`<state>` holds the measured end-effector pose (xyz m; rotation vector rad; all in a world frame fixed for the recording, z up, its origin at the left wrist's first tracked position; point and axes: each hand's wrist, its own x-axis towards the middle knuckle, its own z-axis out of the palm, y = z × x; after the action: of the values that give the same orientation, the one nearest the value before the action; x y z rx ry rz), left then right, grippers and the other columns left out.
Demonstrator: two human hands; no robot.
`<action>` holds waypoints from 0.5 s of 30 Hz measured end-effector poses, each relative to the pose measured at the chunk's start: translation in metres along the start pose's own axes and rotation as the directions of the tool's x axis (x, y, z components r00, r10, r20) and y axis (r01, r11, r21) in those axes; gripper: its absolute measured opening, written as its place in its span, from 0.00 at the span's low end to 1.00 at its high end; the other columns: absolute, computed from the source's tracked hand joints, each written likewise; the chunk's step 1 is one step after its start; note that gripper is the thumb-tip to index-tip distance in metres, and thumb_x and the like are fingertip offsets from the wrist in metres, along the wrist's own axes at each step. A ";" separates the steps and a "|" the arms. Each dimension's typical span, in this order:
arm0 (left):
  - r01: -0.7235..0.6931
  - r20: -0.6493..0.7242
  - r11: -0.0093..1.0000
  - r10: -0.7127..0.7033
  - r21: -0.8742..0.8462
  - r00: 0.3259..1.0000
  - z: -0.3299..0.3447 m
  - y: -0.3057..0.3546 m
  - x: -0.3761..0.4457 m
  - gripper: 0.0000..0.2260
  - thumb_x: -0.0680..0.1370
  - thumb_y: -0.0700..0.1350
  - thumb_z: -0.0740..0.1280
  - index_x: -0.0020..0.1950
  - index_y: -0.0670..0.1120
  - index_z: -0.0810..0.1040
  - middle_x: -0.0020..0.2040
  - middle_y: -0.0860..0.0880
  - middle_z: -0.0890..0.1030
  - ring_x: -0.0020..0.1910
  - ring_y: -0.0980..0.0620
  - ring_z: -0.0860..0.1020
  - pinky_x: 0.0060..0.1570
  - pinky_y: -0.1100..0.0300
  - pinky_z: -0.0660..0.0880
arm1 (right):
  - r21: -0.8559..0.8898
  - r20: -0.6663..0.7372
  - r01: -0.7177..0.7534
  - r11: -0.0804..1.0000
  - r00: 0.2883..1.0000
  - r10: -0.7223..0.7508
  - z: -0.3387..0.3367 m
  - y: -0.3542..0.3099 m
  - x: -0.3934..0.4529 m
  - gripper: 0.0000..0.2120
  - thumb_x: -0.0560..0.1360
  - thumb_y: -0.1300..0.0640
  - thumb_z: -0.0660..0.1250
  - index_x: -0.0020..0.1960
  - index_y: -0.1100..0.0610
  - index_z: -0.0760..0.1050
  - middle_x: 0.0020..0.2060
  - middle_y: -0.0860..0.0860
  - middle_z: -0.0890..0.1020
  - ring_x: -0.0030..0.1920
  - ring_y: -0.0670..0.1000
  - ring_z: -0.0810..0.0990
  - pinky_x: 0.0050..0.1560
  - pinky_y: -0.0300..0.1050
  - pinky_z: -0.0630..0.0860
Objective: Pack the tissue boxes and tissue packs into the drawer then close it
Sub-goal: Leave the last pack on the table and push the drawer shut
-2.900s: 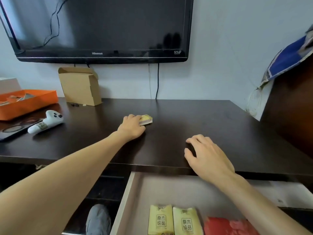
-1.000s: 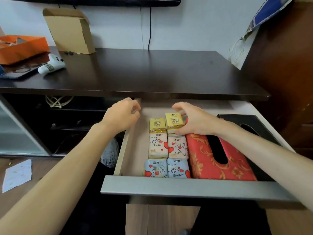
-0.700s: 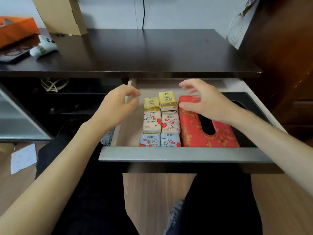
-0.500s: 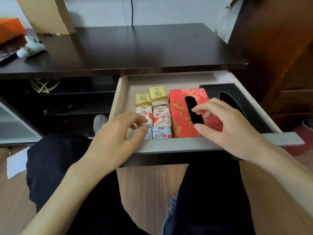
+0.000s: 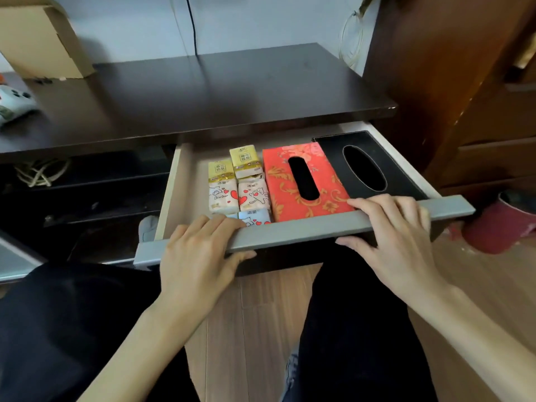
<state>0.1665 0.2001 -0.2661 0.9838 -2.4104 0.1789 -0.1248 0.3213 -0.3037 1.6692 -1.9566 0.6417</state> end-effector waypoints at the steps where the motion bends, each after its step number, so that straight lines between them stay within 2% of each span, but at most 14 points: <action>1: 0.005 -0.004 1.000 -0.005 0.003 1.000 0.005 -0.005 0.010 0.18 0.68 0.58 0.75 0.52 0.50 0.80 0.46 0.52 0.83 0.44 0.47 0.78 0.39 0.54 0.67 | 0.004 -0.003 -0.013 1.000 1.000 0.013 0.008 0.000 0.010 0.31 0.75 0.33 0.66 0.68 0.53 0.76 0.58 0.49 0.79 0.59 0.57 0.73 0.56 0.52 0.66; 6: 0.018 -0.018 0.999 -0.017 0.041 1.000 0.031 -0.032 0.061 0.19 0.67 0.57 0.77 0.51 0.49 0.79 0.43 0.50 0.82 0.42 0.45 0.79 0.38 0.53 0.68 | 0.034 -0.018 -0.069 0.997 0.997 0.070 0.046 0.004 0.062 0.30 0.72 0.37 0.73 0.67 0.54 0.77 0.56 0.51 0.81 0.59 0.56 0.74 0.57 0.51 0.66; 15: 0.038 -0.086 0.999 -0.035 0.034 0.996 0.069 -0.068 0.122 0.18 0.68 0.57 0.77 0.51 0.49 0.79 0.42 0.50 0.81 0.41 0.46 0.78 0.41 0.53 0.69 | 0.063 -0.020 -0.085 0.994 0.996 0.086 0.093 0.015 0.125 0.29 0.71 0.38 0.74 0.67 0.53 0.76 0.55 0.49 0.80 0.59 0.55 0.74 0.59 0.49 0.64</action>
<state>0.1113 0.0544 -0.2665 1.0149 -2.3172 0.2465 -0.1624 0.1695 -0.2968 1.6142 -2.0206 0.7568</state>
